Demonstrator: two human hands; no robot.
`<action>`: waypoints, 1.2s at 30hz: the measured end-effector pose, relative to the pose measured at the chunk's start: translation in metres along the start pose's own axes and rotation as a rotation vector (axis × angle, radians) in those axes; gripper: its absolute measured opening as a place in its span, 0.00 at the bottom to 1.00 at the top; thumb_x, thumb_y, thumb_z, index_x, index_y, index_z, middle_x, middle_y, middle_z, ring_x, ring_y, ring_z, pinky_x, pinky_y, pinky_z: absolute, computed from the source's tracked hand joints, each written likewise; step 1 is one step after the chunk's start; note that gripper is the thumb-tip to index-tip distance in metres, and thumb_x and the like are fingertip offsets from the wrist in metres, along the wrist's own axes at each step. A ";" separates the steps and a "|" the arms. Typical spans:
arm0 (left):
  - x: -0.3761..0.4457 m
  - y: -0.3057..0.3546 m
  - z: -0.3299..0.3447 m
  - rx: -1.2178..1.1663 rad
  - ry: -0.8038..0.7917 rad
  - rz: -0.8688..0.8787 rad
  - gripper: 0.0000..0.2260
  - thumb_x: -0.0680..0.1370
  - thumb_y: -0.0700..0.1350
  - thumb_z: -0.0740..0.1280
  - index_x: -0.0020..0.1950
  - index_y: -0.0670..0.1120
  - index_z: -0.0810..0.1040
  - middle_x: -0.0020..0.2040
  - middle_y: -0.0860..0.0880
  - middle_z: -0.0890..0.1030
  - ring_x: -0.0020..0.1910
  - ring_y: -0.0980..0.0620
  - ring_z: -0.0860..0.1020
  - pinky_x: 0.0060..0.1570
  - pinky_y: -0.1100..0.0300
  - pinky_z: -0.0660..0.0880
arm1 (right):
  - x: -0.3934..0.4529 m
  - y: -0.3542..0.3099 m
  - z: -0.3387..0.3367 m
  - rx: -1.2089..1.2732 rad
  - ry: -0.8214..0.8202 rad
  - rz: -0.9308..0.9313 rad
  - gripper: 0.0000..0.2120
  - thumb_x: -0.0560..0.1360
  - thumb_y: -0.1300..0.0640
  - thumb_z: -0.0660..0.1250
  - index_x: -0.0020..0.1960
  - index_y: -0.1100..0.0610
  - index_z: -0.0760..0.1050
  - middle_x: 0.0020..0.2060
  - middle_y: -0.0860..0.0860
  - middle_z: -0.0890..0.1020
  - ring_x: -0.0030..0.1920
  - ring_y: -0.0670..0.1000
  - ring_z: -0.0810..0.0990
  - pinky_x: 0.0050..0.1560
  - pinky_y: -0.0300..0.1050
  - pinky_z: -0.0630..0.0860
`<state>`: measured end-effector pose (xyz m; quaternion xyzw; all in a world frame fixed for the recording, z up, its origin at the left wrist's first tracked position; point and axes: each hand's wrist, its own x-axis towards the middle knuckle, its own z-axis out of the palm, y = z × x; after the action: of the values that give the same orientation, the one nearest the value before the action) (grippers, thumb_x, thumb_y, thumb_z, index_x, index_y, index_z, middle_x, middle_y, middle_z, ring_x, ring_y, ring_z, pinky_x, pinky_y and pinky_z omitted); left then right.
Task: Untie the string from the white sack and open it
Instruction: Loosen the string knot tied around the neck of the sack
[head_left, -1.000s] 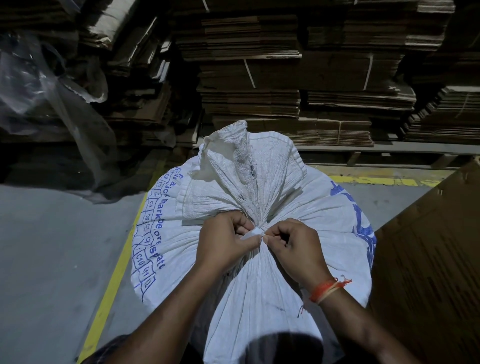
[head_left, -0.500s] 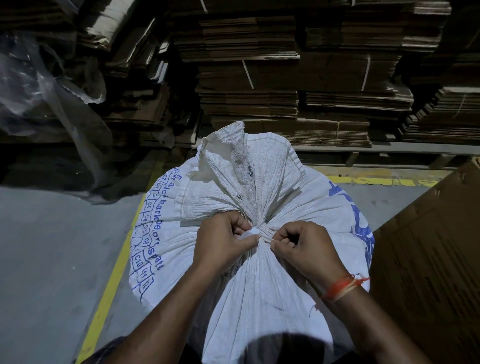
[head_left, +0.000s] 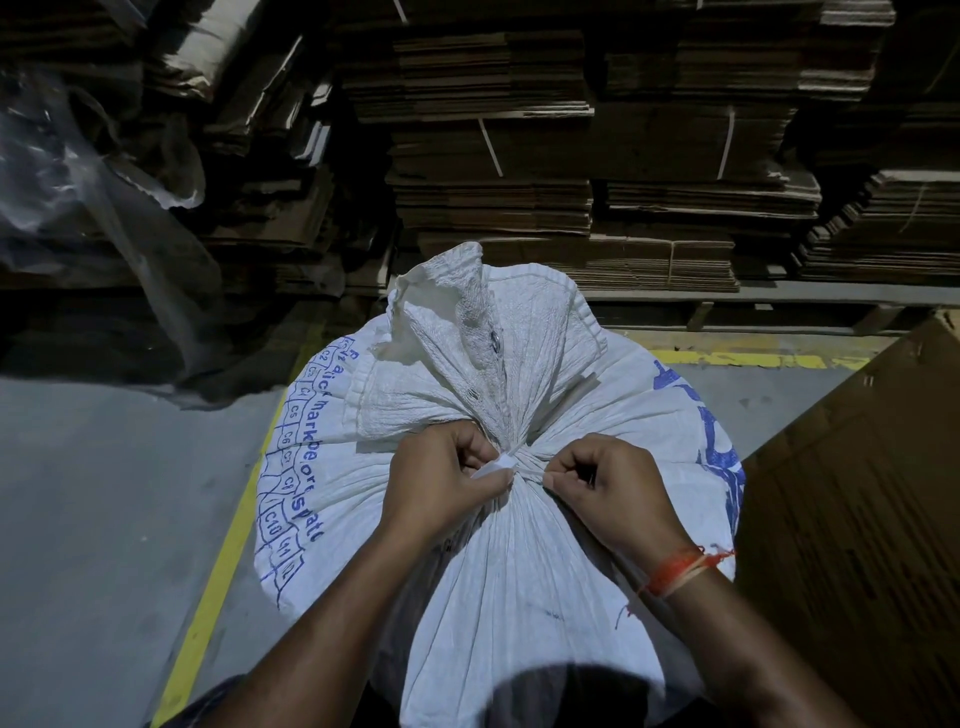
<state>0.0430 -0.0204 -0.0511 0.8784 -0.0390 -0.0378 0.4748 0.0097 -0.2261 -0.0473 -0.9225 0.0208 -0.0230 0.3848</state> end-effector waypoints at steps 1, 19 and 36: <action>0.000 -0.001 0.000 0.000 -0.001 -0.003 0.09 0.65 0.49 0.83 0.37 0.50 0.84 0.31 0.58 0.83 0.29 0.64 0.77 0.35 0.60 0.78 | 0.000 0.000 0.001 -0.003 -0.003 0.001 0.06 0.70 0.58 0.78 0.36 0.51 0.84 0.33 0.47 0.82 0.41 0.45 0.80 0.36 0.29 0.69; 0.002 -0.001 0.002 0.007 -0.013 -0.001 0.10 0.62 0.53 0.80 0.36 0.51 0.83 0.32 0.56 0.84 0.29 0.63 0.78 0.35 0.60 0.78 | -0.001 -0.010 0.012 0.036 -0.010 0.010 0.05 0.72 0.56 0.77 0.38 0.51 0.84 0.35 0.46 0.84 0.38 0.45 0.81 0.37 0.31 0.72; 0.000 0.001 0.001 -0.028 -0.003 -0.019 0.09 0.62 0.52 0.80 0.36 0.50 0.84 0.32 0.55 0.85 0.29 0.62 0.78 0.38 0.51 0.82 | -0.003 -0.008 -0.003 0.017 -0.047 0.029 0.09 0.69 0.58 0.78 0.33 0.48 0.82 0.32 0.43 0.84 0.39 0.39 0.81 0.38 0.29 0.71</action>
<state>0.0431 -0.0222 -0.0509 0.8719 -0.0307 -0.0442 0.4868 0.0072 -0.2227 -0.0401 -0.9191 0.0247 0.0041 0.3933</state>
